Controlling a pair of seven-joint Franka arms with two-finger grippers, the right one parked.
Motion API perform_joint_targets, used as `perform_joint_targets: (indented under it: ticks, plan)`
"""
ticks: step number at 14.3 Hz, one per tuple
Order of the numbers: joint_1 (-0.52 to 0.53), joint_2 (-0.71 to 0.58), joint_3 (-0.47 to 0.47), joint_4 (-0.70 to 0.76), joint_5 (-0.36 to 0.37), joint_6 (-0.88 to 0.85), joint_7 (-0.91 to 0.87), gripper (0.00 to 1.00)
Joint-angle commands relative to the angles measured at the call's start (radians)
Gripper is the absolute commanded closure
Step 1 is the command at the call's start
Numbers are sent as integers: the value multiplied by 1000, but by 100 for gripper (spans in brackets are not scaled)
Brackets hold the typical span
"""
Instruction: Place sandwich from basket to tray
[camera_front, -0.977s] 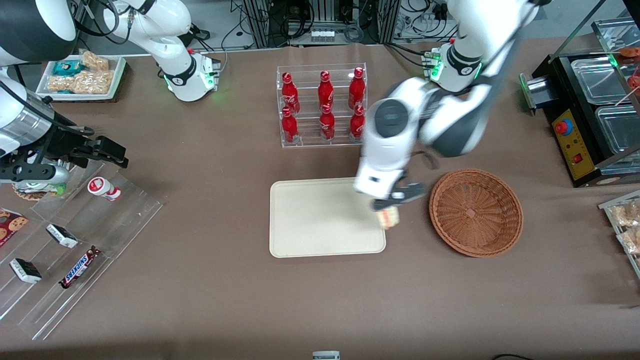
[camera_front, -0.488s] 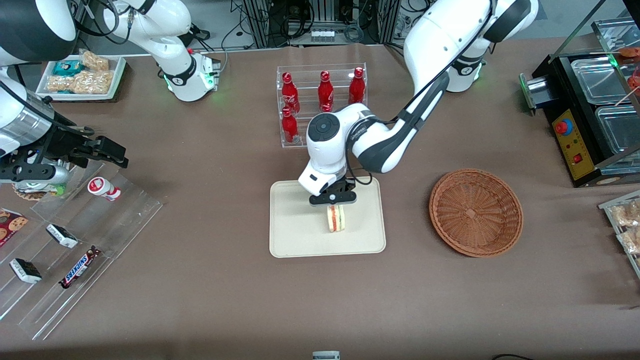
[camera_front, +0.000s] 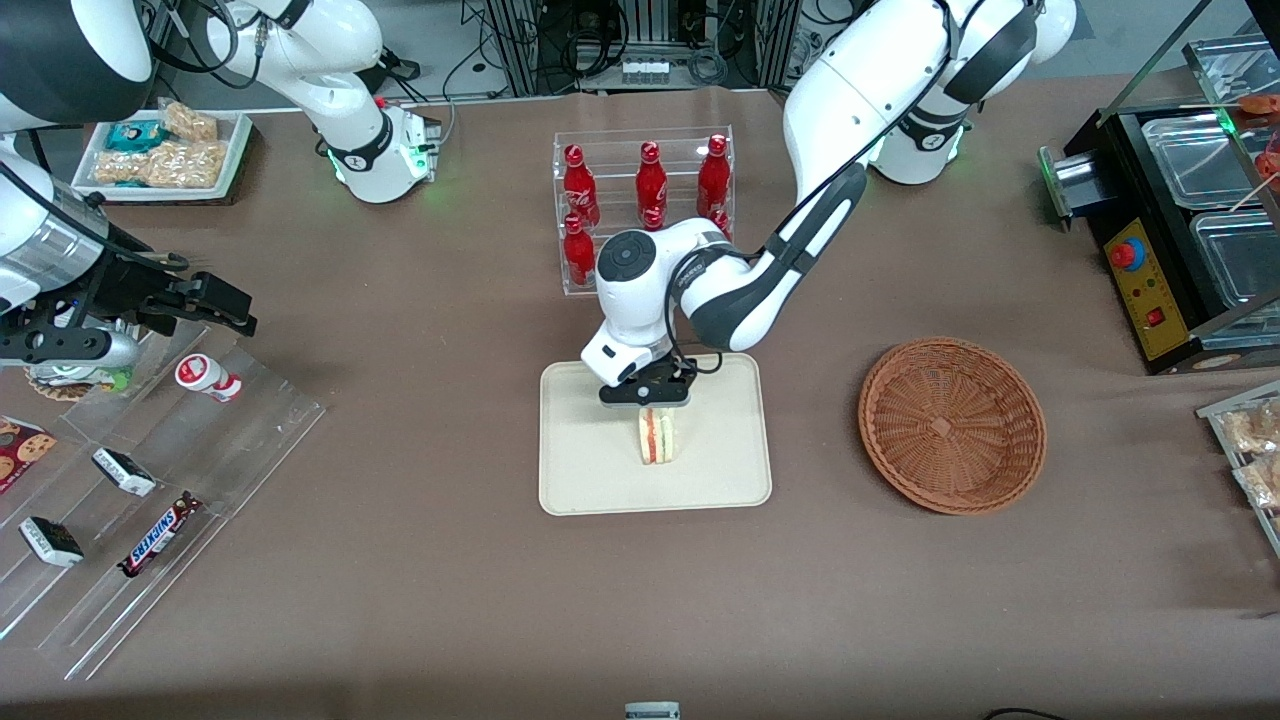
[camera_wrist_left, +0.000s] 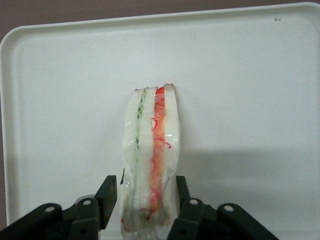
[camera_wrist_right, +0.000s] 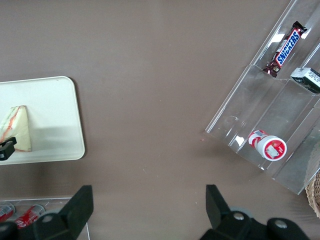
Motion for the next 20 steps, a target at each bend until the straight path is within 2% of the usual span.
perform_joint_targets:
  ticks: [1,4,9,12,14,16,20]
  plan:
    - [14,-97,12,3,20,-74,-80,0]
    - [123,-254,8,-1,-38,-140,-78,0]
    - [342,-458,8,0,-167,-418,-20,0]
    - [512,-555,8,-1,-264,-586,276,0]
    - [622,-614,9,-6,-336,-682,539,0]
    - [677,-676,32,-46,-379,-726,724,0]
    - [635,-777,263,-121,-495,-727,997,0]
